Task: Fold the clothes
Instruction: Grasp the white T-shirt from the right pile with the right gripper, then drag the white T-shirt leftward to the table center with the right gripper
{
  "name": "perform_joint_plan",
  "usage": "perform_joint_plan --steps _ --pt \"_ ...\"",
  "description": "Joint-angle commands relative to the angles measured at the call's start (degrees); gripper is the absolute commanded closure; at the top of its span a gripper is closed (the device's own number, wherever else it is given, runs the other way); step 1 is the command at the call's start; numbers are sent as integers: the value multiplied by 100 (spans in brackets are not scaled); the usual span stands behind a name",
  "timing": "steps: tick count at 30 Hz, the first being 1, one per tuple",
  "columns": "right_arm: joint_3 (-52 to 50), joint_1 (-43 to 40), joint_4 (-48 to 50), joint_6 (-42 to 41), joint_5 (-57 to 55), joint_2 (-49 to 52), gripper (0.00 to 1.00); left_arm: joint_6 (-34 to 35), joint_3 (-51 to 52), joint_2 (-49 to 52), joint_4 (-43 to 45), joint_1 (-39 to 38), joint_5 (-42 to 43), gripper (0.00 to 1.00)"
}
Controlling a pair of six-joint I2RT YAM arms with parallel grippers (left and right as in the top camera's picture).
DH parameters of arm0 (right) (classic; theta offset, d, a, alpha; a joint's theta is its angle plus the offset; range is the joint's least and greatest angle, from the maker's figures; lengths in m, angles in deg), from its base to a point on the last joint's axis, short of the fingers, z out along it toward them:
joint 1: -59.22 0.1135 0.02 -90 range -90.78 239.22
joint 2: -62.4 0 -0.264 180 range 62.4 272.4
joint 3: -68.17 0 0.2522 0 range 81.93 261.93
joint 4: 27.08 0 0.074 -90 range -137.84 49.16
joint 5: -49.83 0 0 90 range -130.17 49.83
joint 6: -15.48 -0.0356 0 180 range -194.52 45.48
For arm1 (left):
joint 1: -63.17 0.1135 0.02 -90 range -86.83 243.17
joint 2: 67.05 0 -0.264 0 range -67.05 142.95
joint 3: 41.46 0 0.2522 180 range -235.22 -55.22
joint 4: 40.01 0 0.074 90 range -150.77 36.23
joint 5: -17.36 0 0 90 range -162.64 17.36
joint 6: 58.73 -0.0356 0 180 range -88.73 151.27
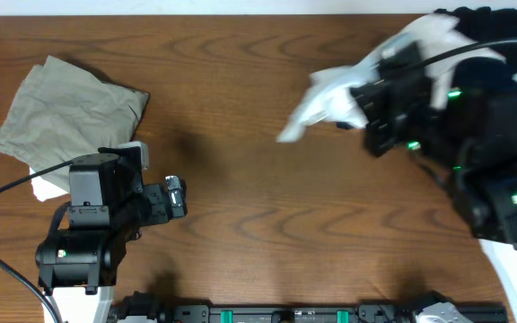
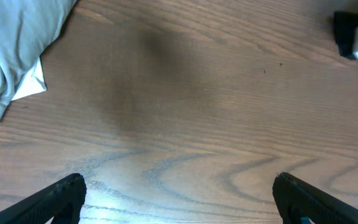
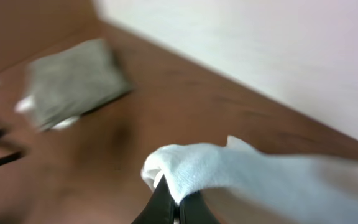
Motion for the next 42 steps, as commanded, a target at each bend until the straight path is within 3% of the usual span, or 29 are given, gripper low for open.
perform_joint_plan --steps 1,5,11,13,18,20,23,27,30,42 --pt "-33 820 70 160 553 396 99 -94 -107 -9 -13 -24 55 2" --pt "-33 1438 208 487 122 820 95 -94 -107 -9 -13 -24 55 2" --pt "-33 1099 503 -1172 -3392 1193 69 -94 -107 -9 -15 -24 55 2" --pt "-33 782 608 -1237 -3757 1272 64 -96 -107 -9 -13 -24 55 2" --pt "-35 -372 457 -1408 -3711 1703 63 -94 -107 -9 -13 -24 55 2" --pt "-35 -863 52 -1971 -3713 1943 69 -94 -107 -9 -15 -24 55 2" --pt "-35 -1556 -577 -2835 -3556 2310 69 -94 -107 -9 -15 -24 55 2" --pt "-42 -2214 -708 -2203 -2107 2839 59 -94 -107 -7 -15 -24 55 2" --pt "-46 -2481 -905 -2050 -1766 3316 46 -96 -107 -7 -13 -24 55 2" --pt "-66 -2636 -914 -2079 -1735 4975 36 -94 -107 -7 -17 -24 55 2"
